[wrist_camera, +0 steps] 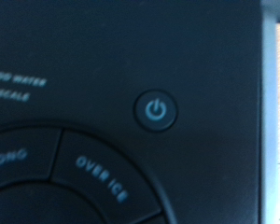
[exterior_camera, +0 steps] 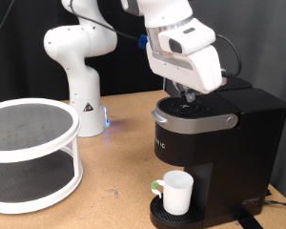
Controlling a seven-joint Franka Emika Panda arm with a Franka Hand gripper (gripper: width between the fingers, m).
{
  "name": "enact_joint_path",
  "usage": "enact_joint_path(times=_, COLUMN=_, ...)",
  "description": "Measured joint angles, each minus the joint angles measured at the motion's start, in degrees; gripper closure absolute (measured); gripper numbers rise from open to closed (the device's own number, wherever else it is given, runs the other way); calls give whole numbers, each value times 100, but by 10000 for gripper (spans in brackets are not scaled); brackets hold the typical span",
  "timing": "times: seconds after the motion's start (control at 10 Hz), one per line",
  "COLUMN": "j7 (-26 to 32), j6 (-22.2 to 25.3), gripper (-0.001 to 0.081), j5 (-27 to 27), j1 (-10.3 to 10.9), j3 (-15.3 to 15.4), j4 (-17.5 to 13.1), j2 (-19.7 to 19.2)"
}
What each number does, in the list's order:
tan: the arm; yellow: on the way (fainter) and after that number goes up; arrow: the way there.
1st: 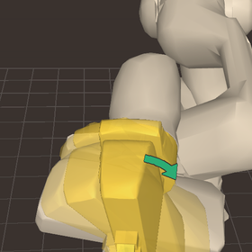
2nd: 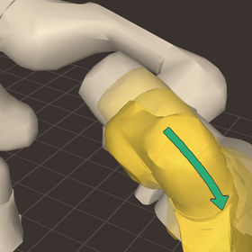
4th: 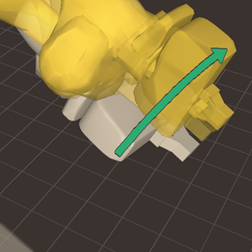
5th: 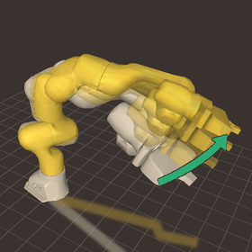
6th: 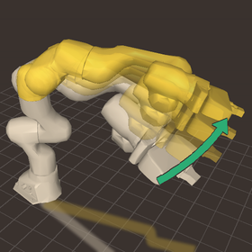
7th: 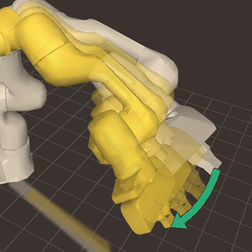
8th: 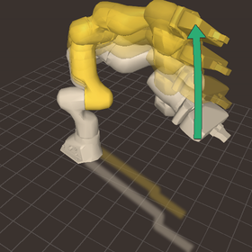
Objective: Make a cup of coffee with the keurig machine
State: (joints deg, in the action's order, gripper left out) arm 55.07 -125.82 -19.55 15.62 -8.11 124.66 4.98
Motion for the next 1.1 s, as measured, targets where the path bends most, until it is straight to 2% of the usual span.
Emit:
enact_joint_path(times=0.5, j7=11, j6=-280, gripper=806, j5=-53, j1=33, j3=80, j4=352, j2=131)
enact_joint_path(times=1.1, j7=-247, j6=-278, gripper=806, j5=-48, j1=29, j3=102, j4=393, j2=110)
